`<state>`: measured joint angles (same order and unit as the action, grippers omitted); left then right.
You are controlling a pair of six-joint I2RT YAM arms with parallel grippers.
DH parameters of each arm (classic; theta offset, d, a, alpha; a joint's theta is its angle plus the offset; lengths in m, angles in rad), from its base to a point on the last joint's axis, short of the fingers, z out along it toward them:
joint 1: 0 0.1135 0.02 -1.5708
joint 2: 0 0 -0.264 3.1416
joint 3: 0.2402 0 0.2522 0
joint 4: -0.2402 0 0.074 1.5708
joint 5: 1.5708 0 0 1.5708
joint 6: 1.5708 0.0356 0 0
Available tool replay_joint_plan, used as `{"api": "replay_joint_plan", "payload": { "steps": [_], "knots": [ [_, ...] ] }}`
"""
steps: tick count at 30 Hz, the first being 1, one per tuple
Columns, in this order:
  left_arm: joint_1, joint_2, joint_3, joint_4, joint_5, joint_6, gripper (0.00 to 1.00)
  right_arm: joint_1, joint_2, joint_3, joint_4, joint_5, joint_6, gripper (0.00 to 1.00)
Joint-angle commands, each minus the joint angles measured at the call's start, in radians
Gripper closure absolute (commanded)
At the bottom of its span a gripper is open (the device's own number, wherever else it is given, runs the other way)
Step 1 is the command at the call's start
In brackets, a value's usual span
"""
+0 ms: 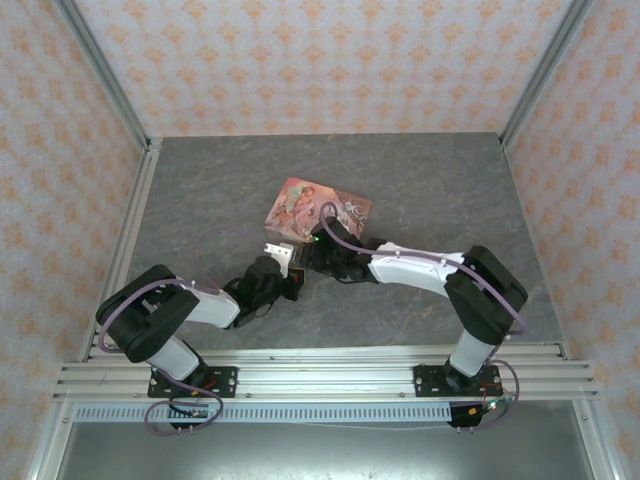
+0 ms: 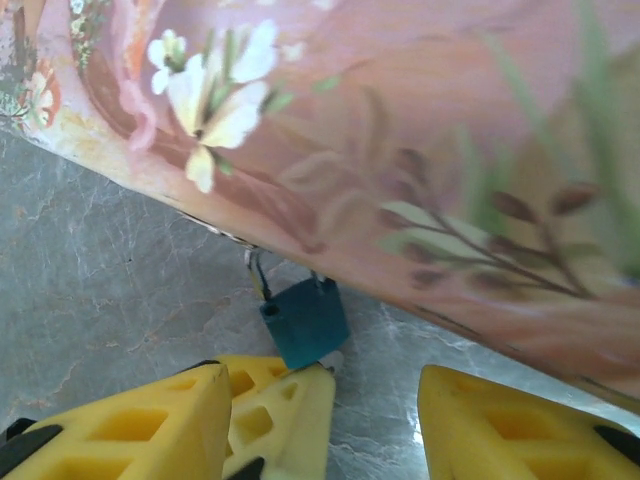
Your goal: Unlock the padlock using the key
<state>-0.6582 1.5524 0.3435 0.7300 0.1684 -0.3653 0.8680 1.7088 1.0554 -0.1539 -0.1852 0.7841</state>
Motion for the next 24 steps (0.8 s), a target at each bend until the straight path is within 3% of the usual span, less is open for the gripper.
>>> {"api": "replay_joint_plan", "payload": {
  "steps": [1, 7, 13, 24],
  "knots": [
    [0.008, -0.018, -0.011, 0.002, -0.008, 0.02, 1.0, 0.005, 0.049, 0.068, -0.087, 0.035, -0.039, 0.48],
    [0.008, -0.019, -0.012, 0.004, -0.013, 0.022, 1.0, 0.006, 0.101, 0.116, -0.135, 0.022, -0.043, 0.48],
    [0.009, -0.018, -0.014, -0.003, -0.038, 0.02, 0.71, 0.006, 0.076, 0.099, -0.139, 0.06, -0.031, 0.48],
    [0.012, -0.115, -0.035, -0.062, -0.079, 0.016, 0.55, 0.005, -0.077, 0.04, -0.124, 0.173, -0.003, 0.48]
  ]
}}
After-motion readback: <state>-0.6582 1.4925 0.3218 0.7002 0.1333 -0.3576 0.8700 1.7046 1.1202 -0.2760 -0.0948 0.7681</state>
